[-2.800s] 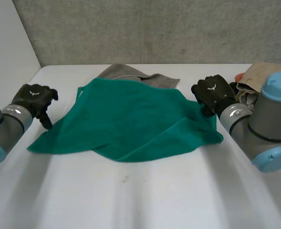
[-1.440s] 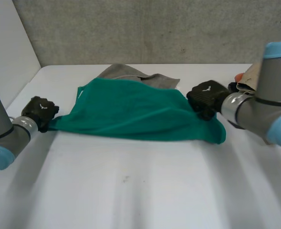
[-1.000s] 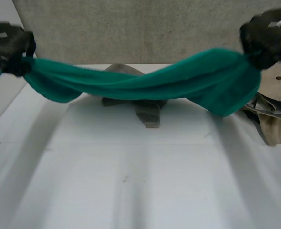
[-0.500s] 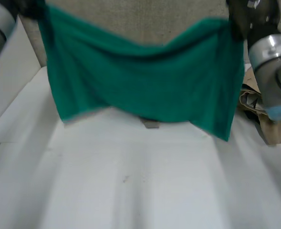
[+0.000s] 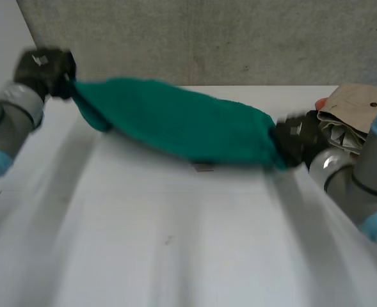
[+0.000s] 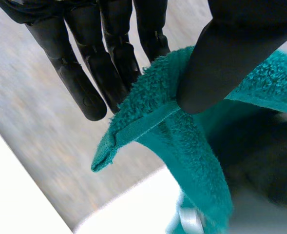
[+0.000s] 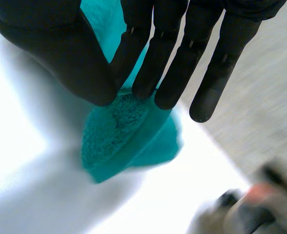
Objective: Fold the laundry.
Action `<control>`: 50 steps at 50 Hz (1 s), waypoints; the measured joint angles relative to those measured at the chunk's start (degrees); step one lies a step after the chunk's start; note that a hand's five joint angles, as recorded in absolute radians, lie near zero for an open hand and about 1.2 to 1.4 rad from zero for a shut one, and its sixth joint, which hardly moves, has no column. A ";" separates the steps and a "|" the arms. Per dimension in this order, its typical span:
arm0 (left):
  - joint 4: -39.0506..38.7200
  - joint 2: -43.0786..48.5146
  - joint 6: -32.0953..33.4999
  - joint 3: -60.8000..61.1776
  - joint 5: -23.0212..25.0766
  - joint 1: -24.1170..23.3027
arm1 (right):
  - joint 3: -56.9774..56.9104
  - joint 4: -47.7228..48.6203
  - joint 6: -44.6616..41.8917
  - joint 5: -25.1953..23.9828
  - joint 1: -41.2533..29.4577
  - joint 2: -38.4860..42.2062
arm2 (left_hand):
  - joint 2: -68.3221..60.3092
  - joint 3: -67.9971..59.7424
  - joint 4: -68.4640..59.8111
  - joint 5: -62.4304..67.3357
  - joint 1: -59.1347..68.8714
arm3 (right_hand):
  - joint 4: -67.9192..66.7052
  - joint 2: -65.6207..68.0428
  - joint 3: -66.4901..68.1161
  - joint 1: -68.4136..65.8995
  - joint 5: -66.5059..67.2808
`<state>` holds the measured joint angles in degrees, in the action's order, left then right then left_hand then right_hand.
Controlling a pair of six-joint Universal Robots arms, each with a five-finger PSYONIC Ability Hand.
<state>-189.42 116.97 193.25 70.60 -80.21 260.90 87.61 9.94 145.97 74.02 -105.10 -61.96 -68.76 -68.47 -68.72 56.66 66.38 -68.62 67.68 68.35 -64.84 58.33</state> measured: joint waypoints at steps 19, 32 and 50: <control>0.34 -0.34 4.85 7.76 2.80 -1.09 | -11.66 -18.37 -1.88 7.39 -0.32 -0.63 | 0.00 0.00 0.00 0.00 0.00 | 42.13 -41.34 -41.31 37.96 -43.08; 1.41 -1.79 4.79 7.13 2.95 0.25 | -18.17 -28.12 0.29 8.48 -2.85 2.74 | 0.00 0.00 0.00 0.00 0.00 | 44.31 -42.44 -42.93 39.63 -45.72; 9.87 5.19 5.05 -3.19 -0.53 0.78 | 3.85 -12.04 8.05 7.10 -0.86 -1.11 | 0.00 0.00 0.00 0.00 0.00 | 42.29 -42.28 -42.80 39.42 -41.43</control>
<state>-179.54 122.16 198.30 67.41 -80.74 261.68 91.46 -2.10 154.03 81.12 -105.97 -63.07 -68.75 -68.47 -68.72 56.66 66.38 -26.32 25.41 25.55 -25.42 16.89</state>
